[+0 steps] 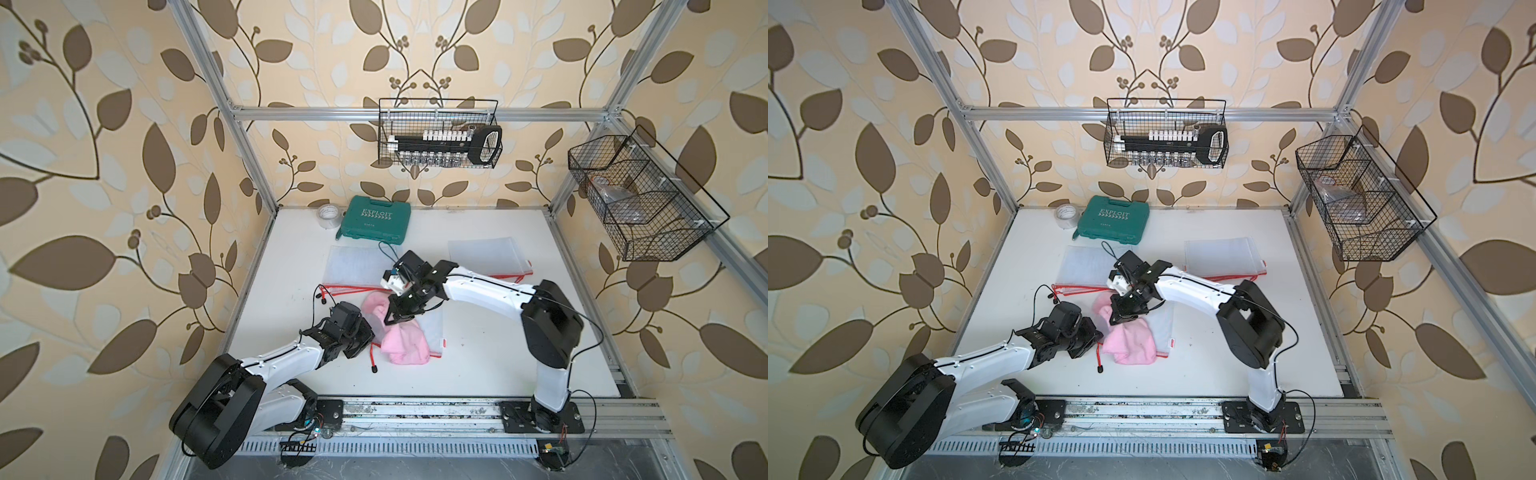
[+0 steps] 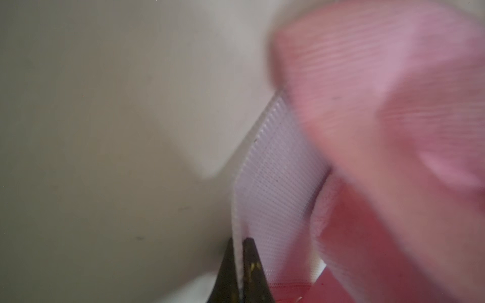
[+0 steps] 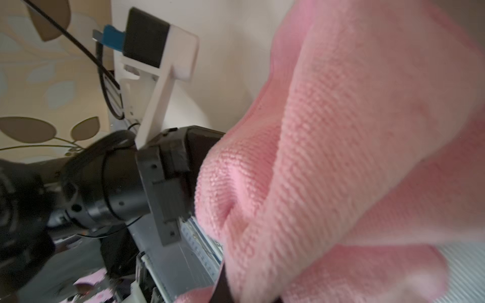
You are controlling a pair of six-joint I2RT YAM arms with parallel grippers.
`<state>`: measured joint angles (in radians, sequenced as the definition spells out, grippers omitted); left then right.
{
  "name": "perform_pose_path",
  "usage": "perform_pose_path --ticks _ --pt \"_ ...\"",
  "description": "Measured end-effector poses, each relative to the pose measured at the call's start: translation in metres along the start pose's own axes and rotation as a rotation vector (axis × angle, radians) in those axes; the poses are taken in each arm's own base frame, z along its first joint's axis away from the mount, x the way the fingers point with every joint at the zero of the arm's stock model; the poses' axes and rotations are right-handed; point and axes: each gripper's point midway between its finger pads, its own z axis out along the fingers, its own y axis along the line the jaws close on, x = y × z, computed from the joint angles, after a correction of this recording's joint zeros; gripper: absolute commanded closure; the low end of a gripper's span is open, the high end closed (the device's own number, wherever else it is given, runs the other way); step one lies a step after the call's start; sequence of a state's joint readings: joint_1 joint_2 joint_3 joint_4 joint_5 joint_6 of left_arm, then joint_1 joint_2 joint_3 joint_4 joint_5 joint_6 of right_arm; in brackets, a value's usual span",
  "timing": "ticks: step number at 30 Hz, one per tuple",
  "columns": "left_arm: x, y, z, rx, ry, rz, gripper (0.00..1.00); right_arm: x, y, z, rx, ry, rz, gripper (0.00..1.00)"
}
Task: Wipe the document bag
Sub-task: Wipe the dirt from the document bag.
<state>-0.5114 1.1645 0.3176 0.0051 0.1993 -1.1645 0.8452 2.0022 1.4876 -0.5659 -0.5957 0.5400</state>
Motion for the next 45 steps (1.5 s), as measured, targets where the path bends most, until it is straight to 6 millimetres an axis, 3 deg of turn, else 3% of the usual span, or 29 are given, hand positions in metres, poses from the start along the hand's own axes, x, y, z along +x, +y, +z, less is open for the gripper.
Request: perform_pose_path --ticks 3,5,7,9,12,14,17,19,21,25,28,31,35,38,41,43,45 --pt "0.000 0.000 0.000 0.000 0.000 0.000 1.00 0.001 -0.006 0.028 -0.035 0.051 0.033 1.00" --pt "0.000 0.000 0.000 -0.001 0.000 0.000 1.00 0.005 -0.031 0.031 -0.005 0.067 0.103 1.00" --pt "0.000 0.000 0.000 -0.001 0.000 -0.001 1.00 0.009 -0.071 0.023 0.069 0.064 0.196 1.00" --pt "0.000 -0.001 0.000 0.000 -0.001 -0.002 1.00 0.014 -0.110 0.003 0.122 0.055 0.289 1.00" --pt "0.000 -0.001 0.000 -0.008 0.001 -0.002 1.00 0.018 -0.159 -0.053 0.329 -0.041 0.343 1.00" --pt "0.000 0.001 -0.001 -0.021 0.001 -0.003 1.00 0.025 -0.179 -0.094 0.480 -0.093 0.347 1.00" --pt "-0.001 0.000 -0.002 -0.034 -0.002 -0.001 1.00 0.031 -0.165 -0.130 0.571 -0.140 0.261 1.00" --pt "-0.002 -0.001 -0.002 -0.037 -0.003 0.001 1.00 0.031 -0.137 -0.131 0.538 -0.137 0.181 1.00" --pt "-0.002 -0.001 0.000 -0.041 -0.001 0.002 1.00 0.021 -0.101 -0.115 0.444 -0.127 0.101 1.00" --pt "-0.002 -0.002 0.001 -0.047 0.002 0.001 1.00 0.003 -0.037 -0.054 0.211 -0.065 -0.015 1.00" --pt "-0.003 -0.002 0.001 -0.048 0.001 0.003 1.00 0.000 -0.014 -0.009 0.070 -0.012 -0.024 1.00" --pt "-0.003 -0.002 0.001 -0.049 0.001 0.004 1.00 -0.001 -0.026 0.013 -0.002 0.011 0.057 1.00" --pt "-0.003 -0.002 0.001 -0.048 0.001 0.004 1.00 0.004 -0.092 0.002 0.058 0.006 0.239 1.00" --pt "-0.003 -0.002 0.001 -0.046 0.000 0.006 1.00 0.009 -0.139 -0.025 0.217 -0.005 0.297 1.00" --pt "-0.003 -0.002 0.001 -0.046 0.000 0.010 1.00 0.023 -0.162 -0.066 0.406 -0.038 0.279 1.00" --pt "-0.003 -0.001 0.000 -0.049 0.001 0.016 1.00 0.032 -0.164 -0.094 0.502 -0.055 0.252 1.00" --pt "-0.004 0.000 0.000 -0.055 0.001 0.017 1.00 0.037 -0.153 -0.113 0.547 -0.065 0.202 1.00"
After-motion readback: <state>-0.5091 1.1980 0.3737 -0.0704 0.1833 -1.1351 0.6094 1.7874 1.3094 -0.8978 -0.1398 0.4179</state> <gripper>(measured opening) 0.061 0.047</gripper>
